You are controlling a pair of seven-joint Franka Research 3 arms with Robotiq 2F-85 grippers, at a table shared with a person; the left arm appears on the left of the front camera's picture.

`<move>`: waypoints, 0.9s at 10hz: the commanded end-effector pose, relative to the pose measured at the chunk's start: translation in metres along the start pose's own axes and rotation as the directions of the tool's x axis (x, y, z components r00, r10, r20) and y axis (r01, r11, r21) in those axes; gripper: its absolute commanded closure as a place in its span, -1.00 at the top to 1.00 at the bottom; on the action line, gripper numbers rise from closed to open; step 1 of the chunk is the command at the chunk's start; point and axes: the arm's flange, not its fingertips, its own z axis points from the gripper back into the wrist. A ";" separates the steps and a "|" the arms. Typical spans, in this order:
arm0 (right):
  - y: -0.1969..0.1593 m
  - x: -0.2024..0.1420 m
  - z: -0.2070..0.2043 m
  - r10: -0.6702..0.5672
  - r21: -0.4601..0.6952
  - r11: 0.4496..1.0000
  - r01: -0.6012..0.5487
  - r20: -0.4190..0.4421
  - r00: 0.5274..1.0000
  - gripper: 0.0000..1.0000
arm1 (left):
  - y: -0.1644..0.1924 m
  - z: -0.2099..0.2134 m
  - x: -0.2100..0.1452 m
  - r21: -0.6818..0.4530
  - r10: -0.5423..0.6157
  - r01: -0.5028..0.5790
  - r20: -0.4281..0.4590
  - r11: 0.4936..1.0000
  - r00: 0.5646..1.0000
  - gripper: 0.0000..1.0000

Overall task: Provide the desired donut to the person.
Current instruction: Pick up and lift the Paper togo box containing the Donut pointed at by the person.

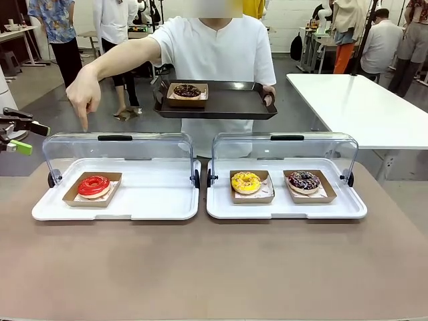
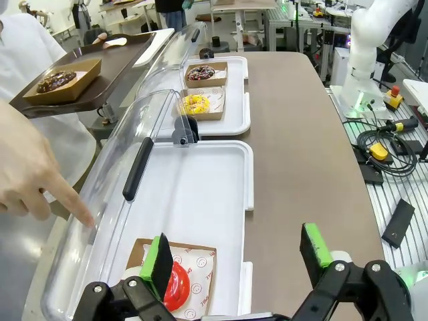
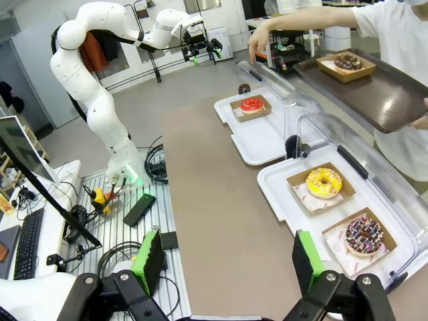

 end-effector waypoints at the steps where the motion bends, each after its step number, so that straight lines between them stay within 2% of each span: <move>1: -0.001 0.000 -0.001 0.007 0.009 1.000 -0.007 0.010 1.000 1.00 | -0.001 0.000 -0.001 0.000 -0.001 0.001 0.010 1.000 1.000 1.00; 9: -0.001 0.000 -0.001 0.007 0.009 1.000 -0.007 0.010 1.000 1.00 | -0.001 0.000 -0.001 0.000 -0.001 0.001 0.010 1.000 1.000 1.00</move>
